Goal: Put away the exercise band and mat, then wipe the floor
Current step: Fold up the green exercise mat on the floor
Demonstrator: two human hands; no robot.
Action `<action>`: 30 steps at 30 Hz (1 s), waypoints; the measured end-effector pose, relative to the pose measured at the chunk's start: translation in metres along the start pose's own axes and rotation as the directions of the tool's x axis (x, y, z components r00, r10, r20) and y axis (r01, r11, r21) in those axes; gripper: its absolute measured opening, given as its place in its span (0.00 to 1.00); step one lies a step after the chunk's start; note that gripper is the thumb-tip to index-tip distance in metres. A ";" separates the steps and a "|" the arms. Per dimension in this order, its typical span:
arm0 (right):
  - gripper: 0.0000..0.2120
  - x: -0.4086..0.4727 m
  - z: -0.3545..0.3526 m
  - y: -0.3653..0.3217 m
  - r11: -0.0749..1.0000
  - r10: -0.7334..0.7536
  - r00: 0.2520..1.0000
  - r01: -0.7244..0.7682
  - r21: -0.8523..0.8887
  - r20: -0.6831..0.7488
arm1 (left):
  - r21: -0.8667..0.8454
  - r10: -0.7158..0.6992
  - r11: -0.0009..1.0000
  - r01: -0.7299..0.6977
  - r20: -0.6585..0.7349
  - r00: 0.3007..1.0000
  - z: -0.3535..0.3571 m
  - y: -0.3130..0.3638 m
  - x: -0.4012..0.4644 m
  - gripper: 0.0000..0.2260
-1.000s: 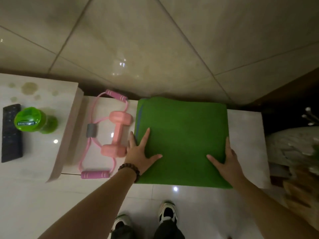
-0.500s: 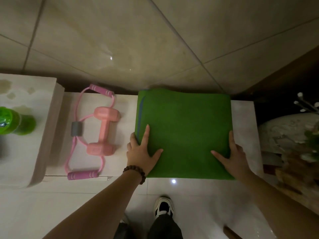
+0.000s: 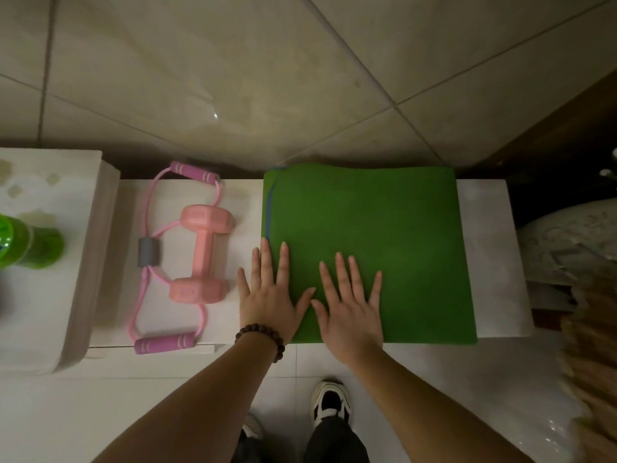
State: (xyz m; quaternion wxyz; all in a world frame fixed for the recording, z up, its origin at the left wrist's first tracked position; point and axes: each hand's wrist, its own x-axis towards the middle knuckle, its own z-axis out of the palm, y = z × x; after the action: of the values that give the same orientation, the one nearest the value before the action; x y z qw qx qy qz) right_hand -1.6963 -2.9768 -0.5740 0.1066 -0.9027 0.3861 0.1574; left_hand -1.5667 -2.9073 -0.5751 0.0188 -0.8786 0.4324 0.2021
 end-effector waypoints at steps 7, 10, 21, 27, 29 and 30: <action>0.32 -0.013 -0.008 0.090 0.971 0.218 0.967 -0.228 -0.065 -0.131 | -0.008 0.001 1.000 -0.001 -0.017 1.000 0.005 -0.002 0.003 0.38; 0.36 -0.012 -0.006 0.122 0.917 0.393 0.919 -0.394 -0.052 -0.031 | -0.005 0.001 1.000 -0.001 0.021 1.000 0.004 -0.001 0.004 0.38; 0.28 0.101 -0.072 0.058 1.000 -0.016 0.972 0.013 -0.015 -0.235 | 0.026 0.064 0.998 -0.061 -0.143 0.988 -0.054 0.024 0.092 0.33; 0.28 0.131 -0.060 0.056 0.998 -0.053 0.996 0.052 -0.019 -0.076 | -0.036 0.001 0.999 -0.004 -0.093 0.996 -0.029 0.020 0.106 0.35; 0.30 0.123 -0.069 0.085 0.997 0.075 0.983 -0.079 -0.020 -0.169 | -0.050 0.007 0.999 -0.013 -0.126 0.992 -0.027 0.020 0.106 0.35; 0.32 0.118 -0.071 0.105 0.980 0.189 0.958 -0.199 -0.027 -0.217 | -0.053 0.008 0.998 -0.016 -0.140 0.990 -0.026 0.019 0.107 0.35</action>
State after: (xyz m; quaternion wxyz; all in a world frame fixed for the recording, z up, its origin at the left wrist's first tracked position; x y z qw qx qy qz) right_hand -1.6817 -3.1487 -0.5588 0.0268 -0.8744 0.4780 0.0785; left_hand -1.5145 -3.0052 -0.5880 -0.0367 -0.8881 0.4324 0.1517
